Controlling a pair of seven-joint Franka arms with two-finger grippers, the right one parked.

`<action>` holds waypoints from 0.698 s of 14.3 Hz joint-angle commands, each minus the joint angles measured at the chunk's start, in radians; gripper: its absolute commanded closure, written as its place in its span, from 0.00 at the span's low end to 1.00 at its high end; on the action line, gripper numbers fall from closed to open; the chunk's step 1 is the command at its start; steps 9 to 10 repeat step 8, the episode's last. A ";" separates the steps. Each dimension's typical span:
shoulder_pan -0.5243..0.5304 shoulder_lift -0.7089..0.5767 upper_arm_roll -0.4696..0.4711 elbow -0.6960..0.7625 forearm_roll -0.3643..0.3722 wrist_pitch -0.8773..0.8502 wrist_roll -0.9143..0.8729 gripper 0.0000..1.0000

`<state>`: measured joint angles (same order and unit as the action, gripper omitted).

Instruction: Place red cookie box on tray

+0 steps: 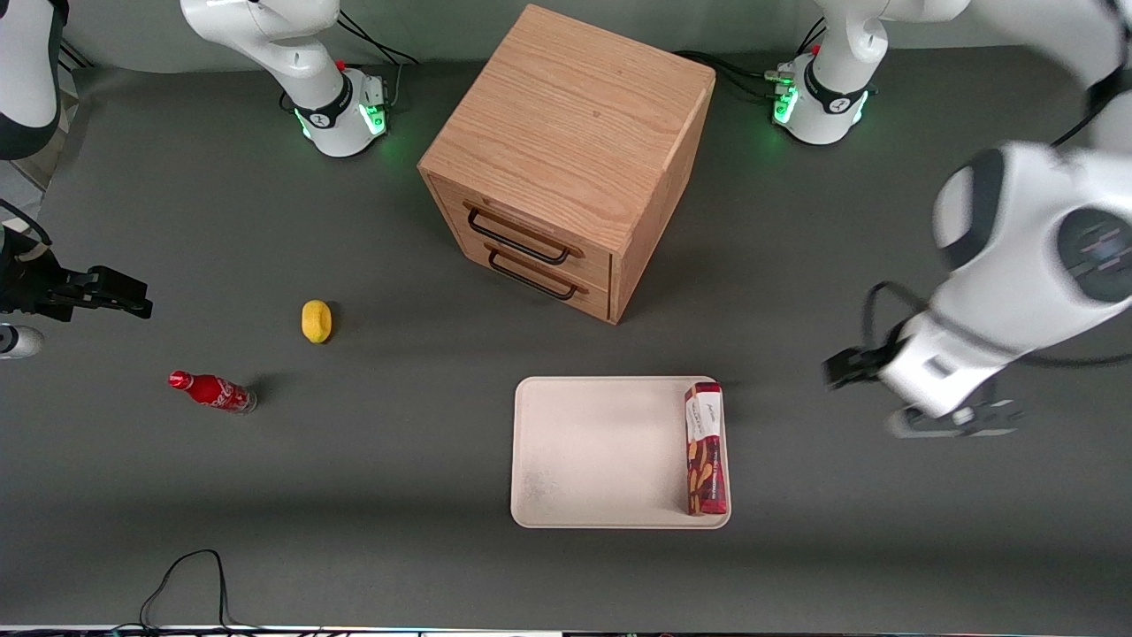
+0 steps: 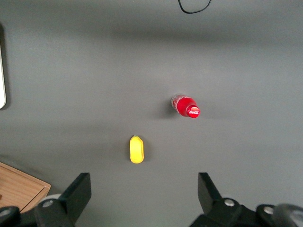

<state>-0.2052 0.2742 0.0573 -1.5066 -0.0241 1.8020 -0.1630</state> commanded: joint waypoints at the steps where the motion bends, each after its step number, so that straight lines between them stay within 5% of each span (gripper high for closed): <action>1: 0.050 -0.232 -0.005 -0.233 0.026 -0.030 0.056 0.00; 5: 0.113 -0.383 -0.007 -0.316 0.023 -0.107 0.148 0.00; 10: 0.118 -0.408 -0.007 -0.314 0.026 -0.153 0.155 0.00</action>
